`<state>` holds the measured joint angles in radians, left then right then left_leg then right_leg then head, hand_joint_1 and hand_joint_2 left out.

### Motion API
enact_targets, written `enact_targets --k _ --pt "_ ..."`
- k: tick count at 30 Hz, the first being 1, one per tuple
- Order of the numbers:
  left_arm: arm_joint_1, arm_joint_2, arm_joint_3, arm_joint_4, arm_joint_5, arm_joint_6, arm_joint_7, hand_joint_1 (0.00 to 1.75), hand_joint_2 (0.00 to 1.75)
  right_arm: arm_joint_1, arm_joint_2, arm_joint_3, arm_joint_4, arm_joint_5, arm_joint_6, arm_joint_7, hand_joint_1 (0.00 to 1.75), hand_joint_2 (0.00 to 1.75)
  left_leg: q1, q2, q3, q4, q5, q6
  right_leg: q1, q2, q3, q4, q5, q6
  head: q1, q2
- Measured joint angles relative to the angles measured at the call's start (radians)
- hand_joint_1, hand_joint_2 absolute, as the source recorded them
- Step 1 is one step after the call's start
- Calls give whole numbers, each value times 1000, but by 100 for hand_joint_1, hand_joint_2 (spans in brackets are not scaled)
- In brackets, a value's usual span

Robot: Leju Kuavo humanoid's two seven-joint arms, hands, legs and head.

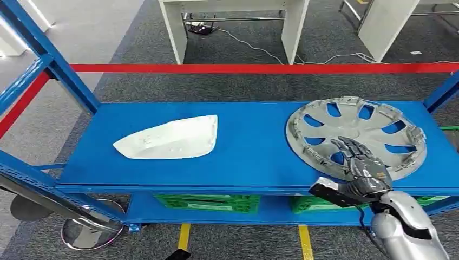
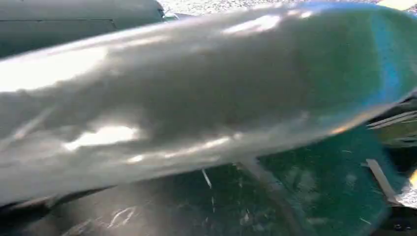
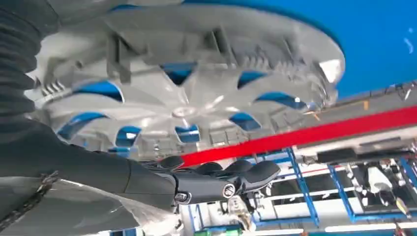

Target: Take the parts from the cabinet and place them on the table.

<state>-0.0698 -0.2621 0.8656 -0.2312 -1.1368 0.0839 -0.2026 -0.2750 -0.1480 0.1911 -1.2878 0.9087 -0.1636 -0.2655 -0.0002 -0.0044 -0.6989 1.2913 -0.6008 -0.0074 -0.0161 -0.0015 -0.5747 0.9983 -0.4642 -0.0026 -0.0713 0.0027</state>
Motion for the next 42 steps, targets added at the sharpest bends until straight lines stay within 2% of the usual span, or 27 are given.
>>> enact_targets --k 1,2,3,5,7,9,11,12,15,16,17,18,20,21,22,25,27,28,30,31,32,33,36,37,38,39,42 --pt "0 0 0 0 -2 0 -2 0 0 2 0 0 7 1 1 2 0 175 0 0 -17 38 -5 0 0 0 0 0 0 0 0 0" --pt "0 1 0 0 -3 0 -3 0 0 2 0 0 14 3 1 9 0 175 0 0 -11 26 15 1 0 0 1 0 0 0 0 0" --pt "0 2 0 0 -3 0 -5 0 0 1 0 -2 20 10 0 17 0 175 0 0 13 -30 55 4 1 1 2 1 0 0 -1 0" --pt "0 4 0 0 -5 0 -11 0 0 -3 -2 -2 30 46 -5 34 0 175 -1 0 98 -212 148 17 2 2 6 1 -2 2 0 0" --pt "-1 6 0 0 -5 0 -14 0 0 -16 -5 -2 49 83 -7 51 0 175 -6 0 125 -280 141 26 8 2 -1 5 -3 11 0 0" --pt "1 7 1 0 -5 0 -14 0 0 -27 -10 -1 73 111 -5 69 0 175 -9 -1 118 -272 140 31 5 0 -4 2 1 21 0 0" --pt "3 6 1 0 -6 0 -14 0 0 -40 -18 -1 87 124 -3 72 0 175 2 1 124 -289 152 47 3 0 -12 4 -5 33 0 0" --pt "2 6 1 0 -6 0 -14 0 0 -45 -19 1 93 126 -3 73 0 175 0 1 124 -290 153 51 4 0 -21 26 -24 36 3 0" --pt "2 6 1 0 -6 1 -13 0 0 -56 -27 4 117 137 12 94 0 175 -1 1 121 -290 154 56 2 0 -128 252 -127 44 6 0" --pt "3 7 2 0 -6 2 -11 0 0 -57 -32 5 128 145 24 107 0 175 -1 0 121 -289 154 57 2 0 -159 311 -140 46 7 0" --pt "4 7 2 0 -6 2 -11 0 0 -63 -38 6 140 149 34 119 0 175 -1 0 122 -289 154 56 2 0 -162 311 -125 47 6 0" --pt "5 7 2 0 -6 2 -11 0 0 -77 -44 7 149 155 44 127 0 175 -1 0 124 -289 153 56 2 0 -142 267 -91 46 6 0" --pt "3 6 3 0 -6 0 -11 0 0 -111 -58 8 181 162 61 142 0 175 0 1 128 -288 150 51 0 -1 -50 86 0 46 6 0" --pt "3 6 4 0 -6 0 -13 0 0 -124 -68 6 199 160 69 142 0 175 -1 1 129 -286 148 47 -1 -1 -15 12 4 44 7 0" --pt "3 6 5 0 -6 -1 -14 0 0 -138 -71 6 215 160 77 143 0 175 -8 -1 125 -280 145 42 4 2 2 -2 -4 37 8 0" --pt "4 6 6 0 -12 -3 -14 0 0 -163 -93 -8 256 155 85 150 0 175 -3 -1 127 -283 151 30 9 4 2 1 0 20 4 0" --pt "4 6 8 0 -16 -4 -14 0 0 -181 -105 -16 278 154 92 151 0 175 -1 0 124 -265 131 17 2 2 7 -6 7 8 3 0" --pt "3 6 9 0 -17 -4 -14 0 0 -186 -111 -20 289 154 95 151 0 175 0 1 104 -216 96 11 1 2 7 -6 7 0 -3 0" --pt "5 6 11 0 -20 -4 -14 0 0 -193 -120 -29 311 154 100 151 0 175 3 1 31 -46 11 4 1 1 5 -6 8 -2 -2 0" --pt "5 6 11 0 -24 -5 -14 0 0 -197 -124 -34 322 153 102 151 0 175 4 1 2 22 -13 3 1 1 4 -6 8 -2 -3 0" --pt "6 6 12 0 -24 -5 -14 0 0 -199 -126 -38 331 150 103 151 0 175 4 1 -6 45 -12 3 1 1 4 -6 8 -2 -3 0" --pt "6 7 14 0 -24 -5 -14 0 0 -203 -130 -43 340 147 105 151 0 175 4 1 8 22 12 4 1 1 6 -6 9 -1 -3 0" --pt "6 8 21 0 -27 -5 -14 0 0 -214 -147 -56 363 145 117 151 0 175 6 1 136 -229 130 11 1 1 9 -5 11 7 -3 0" --pt "4 7 21 0 -29 -5 -14 0 0 -218 -153 -61 371 145 121 150 19 175 4 1 157 -276 117 13 10 2 7 -2 10 14 -3 0" --pt "4 7 22 0 -31 -5 -14 0 0 -222 -162 -64 381 145 134 148 19 175 4 0 153 -277 122 21 9 2 4 -3 11 20 0 0" --pt "5 6 22 0 -36 -5 -14 0 0 -229 -172 -64 393 145 156 140 175 175 2 0 150 -276 123 25 8 2 3 -5 14 27 0 0" --pt "5 6 24 0 -40 -5 -15 0 0 -236 -202 -64 422 142 207 120 175 175 6 1 151 -286 137 49 3 1 -4 -3 9 47 0 0"
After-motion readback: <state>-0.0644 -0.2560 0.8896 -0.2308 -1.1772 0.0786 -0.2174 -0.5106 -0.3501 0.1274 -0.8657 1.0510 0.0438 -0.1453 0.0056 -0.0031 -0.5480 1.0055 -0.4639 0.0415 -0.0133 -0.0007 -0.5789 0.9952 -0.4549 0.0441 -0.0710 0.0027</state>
